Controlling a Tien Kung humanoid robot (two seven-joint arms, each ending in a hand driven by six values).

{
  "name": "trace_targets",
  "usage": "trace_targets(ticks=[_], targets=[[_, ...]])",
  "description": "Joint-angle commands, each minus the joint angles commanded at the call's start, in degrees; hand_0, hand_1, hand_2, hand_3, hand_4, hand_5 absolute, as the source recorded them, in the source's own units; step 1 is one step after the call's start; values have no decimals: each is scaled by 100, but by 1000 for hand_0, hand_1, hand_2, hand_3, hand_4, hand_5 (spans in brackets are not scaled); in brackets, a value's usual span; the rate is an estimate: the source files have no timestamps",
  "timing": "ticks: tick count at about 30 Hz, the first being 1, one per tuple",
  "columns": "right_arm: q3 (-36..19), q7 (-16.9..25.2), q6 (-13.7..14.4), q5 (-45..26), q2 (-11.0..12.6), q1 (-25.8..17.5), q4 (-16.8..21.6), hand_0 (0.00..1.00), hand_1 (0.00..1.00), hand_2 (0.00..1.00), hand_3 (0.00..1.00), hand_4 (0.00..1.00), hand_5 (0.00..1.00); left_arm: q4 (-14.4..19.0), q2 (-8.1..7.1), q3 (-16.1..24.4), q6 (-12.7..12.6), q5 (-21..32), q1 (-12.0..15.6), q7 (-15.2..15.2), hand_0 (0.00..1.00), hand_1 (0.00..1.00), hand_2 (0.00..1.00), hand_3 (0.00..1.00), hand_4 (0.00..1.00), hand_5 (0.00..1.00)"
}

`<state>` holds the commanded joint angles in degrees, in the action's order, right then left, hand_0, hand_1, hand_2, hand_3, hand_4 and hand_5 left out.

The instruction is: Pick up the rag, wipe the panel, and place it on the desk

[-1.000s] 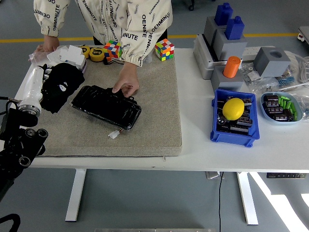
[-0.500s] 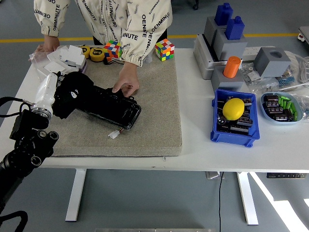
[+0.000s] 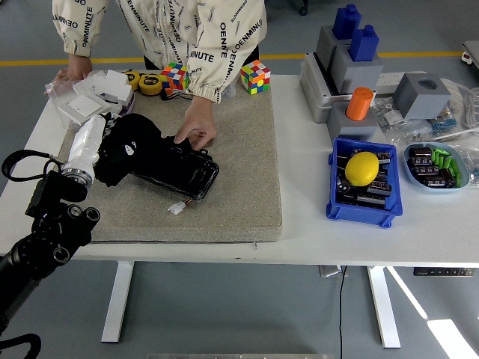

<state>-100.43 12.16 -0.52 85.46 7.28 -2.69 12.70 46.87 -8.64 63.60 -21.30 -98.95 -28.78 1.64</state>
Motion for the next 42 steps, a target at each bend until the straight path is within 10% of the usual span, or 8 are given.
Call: trace_targets(ticks=[26,42], targets=[[65,-1,-4,-66,-17,-1,54,533,552,489,521,883,343,1507,-262,-1995,10,540,230,-326,191,245,269,551,599,2],[78,-5,-4,-83,-18,7,52,533,551,489,521,884,344,1072,-148,-1665,-203,480,164,-151,187,239,267,552,603,2]])
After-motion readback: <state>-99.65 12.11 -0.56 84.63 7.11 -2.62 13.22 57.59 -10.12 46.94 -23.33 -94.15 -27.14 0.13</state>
